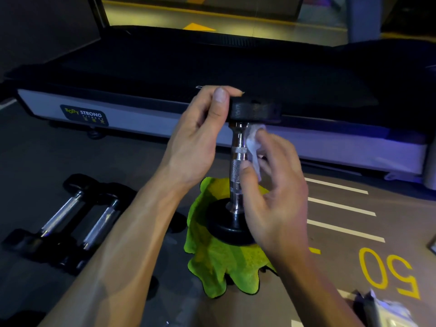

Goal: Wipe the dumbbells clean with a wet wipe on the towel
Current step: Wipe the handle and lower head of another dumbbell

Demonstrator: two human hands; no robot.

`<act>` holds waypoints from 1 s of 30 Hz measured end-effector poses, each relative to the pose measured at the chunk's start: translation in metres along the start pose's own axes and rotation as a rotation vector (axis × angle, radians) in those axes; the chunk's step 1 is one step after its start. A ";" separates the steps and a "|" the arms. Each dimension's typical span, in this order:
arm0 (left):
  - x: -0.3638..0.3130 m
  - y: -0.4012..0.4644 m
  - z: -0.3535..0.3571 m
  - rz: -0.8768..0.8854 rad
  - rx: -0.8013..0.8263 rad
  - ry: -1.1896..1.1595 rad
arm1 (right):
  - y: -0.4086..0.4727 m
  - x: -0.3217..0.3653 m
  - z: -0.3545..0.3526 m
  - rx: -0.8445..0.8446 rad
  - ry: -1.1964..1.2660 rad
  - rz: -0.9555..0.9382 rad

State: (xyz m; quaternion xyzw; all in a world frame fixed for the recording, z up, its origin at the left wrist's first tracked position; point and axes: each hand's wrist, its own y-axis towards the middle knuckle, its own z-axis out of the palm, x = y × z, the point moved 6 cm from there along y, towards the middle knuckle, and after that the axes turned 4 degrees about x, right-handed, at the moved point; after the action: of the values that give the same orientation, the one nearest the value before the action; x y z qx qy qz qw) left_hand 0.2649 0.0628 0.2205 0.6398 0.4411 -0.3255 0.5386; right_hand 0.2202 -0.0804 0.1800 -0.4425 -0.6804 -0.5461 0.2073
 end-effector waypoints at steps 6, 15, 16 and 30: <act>-0.002 0.000 0.006 -0.027 0.018 -0.048 | 0.001 0.024 0.009 0.088 -0.418 -0.297; 0.002 0.003 0.001 -0.015 -0.006 -0.009 | -0.037 0.007 0.008 0.267 -0.465 -0.191; 0.002 0.003 0.001 -0.014 -0.003 -0.009 | -0.034 0.008 0.007 0.275 -0.448 -0.183; 0.000 0.000 0.001 0.003 -0.008 -0.003 | -0.012 0.004 -0.003 0.300 -0.364 -0.163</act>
State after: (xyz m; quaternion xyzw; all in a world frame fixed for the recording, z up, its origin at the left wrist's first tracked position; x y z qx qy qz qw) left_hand 0.2649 0.0615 0.2203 0.6378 0.4405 -0.3239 0.5425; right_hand 0.2073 -0.0818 0.1775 -0.4414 -0.8135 -0.3651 0.1001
